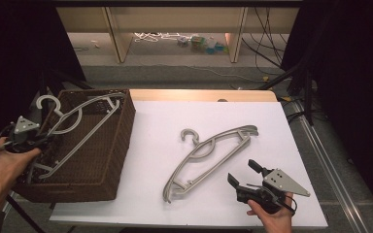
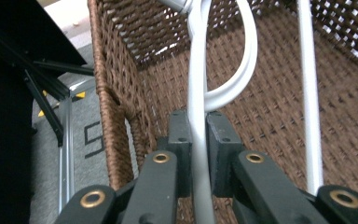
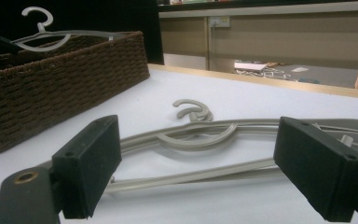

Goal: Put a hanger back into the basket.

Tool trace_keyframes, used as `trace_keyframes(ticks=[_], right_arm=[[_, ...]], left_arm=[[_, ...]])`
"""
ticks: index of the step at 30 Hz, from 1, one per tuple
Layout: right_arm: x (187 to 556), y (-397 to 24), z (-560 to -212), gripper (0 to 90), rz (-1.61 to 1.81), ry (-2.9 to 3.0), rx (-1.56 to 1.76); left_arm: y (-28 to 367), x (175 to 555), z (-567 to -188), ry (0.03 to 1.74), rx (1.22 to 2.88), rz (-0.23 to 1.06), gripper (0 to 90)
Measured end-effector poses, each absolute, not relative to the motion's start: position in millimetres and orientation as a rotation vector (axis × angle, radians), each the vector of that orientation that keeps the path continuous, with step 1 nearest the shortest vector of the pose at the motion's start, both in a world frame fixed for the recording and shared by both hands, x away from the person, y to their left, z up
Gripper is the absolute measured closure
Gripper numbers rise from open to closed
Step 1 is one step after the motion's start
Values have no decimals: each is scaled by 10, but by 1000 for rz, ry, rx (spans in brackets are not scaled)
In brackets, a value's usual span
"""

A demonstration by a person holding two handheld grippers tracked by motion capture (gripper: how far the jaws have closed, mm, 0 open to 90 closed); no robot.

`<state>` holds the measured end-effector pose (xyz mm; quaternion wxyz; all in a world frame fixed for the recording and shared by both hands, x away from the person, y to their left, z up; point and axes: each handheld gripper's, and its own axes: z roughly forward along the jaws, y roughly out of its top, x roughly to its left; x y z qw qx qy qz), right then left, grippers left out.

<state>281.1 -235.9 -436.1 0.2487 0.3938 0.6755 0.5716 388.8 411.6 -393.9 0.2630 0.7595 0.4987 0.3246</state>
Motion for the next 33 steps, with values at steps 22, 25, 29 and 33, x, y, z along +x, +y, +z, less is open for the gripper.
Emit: trace_keyframes(ticks=[22, 25, 29, 33], right_arm=[[2809, -2363, -4352, 158, 1539, 1856, 1072], [2810, -2355, -4359, 158, 1546, 1858, 1078], [2817, -2353, -4364, 158, 1558, 1846, 1076], [2817, -2352, -4362, 158, 1561, 1846, 1076]], left_arm=[[4010, 4088, -4196, 1461, 2152, 767, 816], [4029, 4105, -4241, 1476, 2170, 737, 812], [4044, 4102, -4296, 1497, 2176, 711, 802], [4074, 4093, -4294, 1517, 2161, 715, 733]])
